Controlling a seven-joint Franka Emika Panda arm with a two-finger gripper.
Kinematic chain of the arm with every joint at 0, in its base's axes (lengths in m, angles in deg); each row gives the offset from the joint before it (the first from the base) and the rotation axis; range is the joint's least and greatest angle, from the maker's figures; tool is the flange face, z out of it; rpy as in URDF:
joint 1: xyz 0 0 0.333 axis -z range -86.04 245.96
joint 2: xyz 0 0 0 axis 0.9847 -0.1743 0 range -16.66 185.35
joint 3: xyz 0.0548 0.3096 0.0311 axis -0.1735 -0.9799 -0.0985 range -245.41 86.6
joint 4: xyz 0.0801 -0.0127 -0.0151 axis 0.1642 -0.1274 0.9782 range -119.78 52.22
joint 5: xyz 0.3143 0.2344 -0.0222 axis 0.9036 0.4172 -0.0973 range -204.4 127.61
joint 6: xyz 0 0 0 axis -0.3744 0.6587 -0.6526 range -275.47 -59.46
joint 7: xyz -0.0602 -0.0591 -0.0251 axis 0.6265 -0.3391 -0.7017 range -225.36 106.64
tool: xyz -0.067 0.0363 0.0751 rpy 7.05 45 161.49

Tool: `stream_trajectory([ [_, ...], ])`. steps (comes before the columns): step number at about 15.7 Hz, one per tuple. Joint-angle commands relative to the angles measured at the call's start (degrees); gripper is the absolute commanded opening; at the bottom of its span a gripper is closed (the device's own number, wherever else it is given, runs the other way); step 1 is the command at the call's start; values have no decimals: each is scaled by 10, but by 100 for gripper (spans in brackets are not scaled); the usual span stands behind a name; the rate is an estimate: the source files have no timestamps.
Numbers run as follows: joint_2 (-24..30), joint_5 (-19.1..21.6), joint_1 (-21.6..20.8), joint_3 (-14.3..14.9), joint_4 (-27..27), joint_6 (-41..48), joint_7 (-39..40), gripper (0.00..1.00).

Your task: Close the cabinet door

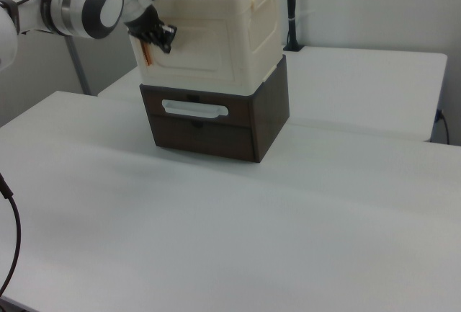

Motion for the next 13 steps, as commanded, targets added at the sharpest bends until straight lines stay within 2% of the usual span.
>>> stream_trajectory([
  [1,26,-19,5,7,-25,116,-1,0],
  [5,52,-73,11,9,-25,278,-5,0],
  [11,81,-71,52,-1,-29,383,3,1],
  [13,100,-70,81,-30,-48,391,14,1],
])
